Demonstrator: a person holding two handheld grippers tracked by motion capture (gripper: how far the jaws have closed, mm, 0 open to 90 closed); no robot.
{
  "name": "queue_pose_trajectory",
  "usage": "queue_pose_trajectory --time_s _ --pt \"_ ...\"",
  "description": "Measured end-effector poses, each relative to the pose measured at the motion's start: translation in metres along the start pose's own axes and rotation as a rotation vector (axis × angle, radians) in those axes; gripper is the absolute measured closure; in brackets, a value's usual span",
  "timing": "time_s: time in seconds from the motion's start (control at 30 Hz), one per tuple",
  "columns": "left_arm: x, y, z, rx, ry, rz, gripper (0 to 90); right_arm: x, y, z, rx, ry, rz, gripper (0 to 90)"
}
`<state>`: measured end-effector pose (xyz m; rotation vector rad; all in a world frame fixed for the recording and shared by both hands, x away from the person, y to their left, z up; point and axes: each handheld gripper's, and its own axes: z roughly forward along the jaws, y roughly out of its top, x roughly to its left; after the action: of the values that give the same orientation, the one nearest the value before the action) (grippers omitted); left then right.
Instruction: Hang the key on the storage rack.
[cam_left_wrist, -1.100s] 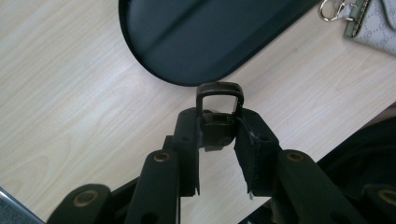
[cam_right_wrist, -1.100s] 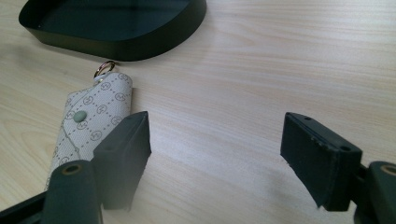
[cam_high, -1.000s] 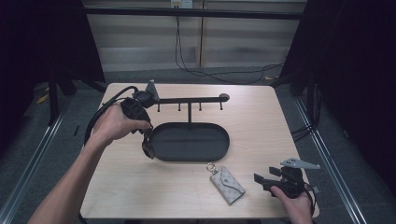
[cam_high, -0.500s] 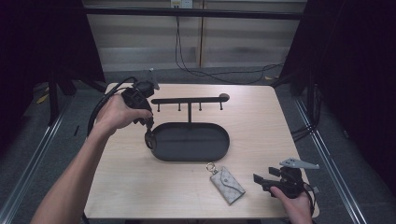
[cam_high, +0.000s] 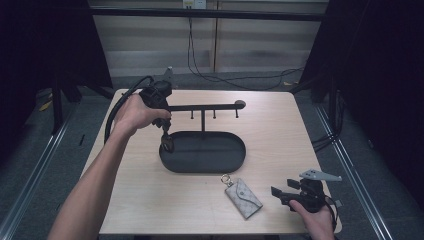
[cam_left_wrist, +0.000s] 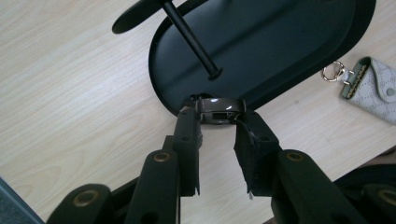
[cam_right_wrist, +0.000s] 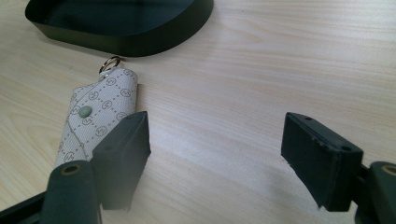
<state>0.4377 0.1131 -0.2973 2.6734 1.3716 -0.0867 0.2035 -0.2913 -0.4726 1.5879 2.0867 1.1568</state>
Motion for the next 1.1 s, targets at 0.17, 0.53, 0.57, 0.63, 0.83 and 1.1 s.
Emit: queue_pose_trajectory --time_s 0.17,0.53,0.57,0.63,0.83,1.1 --pt "0.001 0.006 0.007 0.015 0.026 -0.032 70.7 0.0 0.0 0.0 0.001 0.004 -0.001 23.8" --pt "-0.001 0.017 0.01 0.026 0.028 -0.053 70.7 0.001 0.0 0.0 0.011 0.015 -0.012 24.3" --pt "-0.002 0.018 0.01 0.024 0.036 -0.058 70.7 0.001 0.0 0.0 0.01 0.015 -0.014 24.4" --pt "-0.002 0.02 0.012 0.028 0.04 -0.064 70.7 0.001 0.0 0.001 0.01 0.018 -0.02 24.5" --pt "0.002 0.024 0.013 0.019 0.042 -0.1 70.7 0.002 0.0 0.001 0.016 0.022 -0.024 24.6" --pt "-0.001 0.032 0.015 0.021 0.071 -0.128 70.6 0.002 0.0 0.001 0.018 0.028 -0.03 24.7"
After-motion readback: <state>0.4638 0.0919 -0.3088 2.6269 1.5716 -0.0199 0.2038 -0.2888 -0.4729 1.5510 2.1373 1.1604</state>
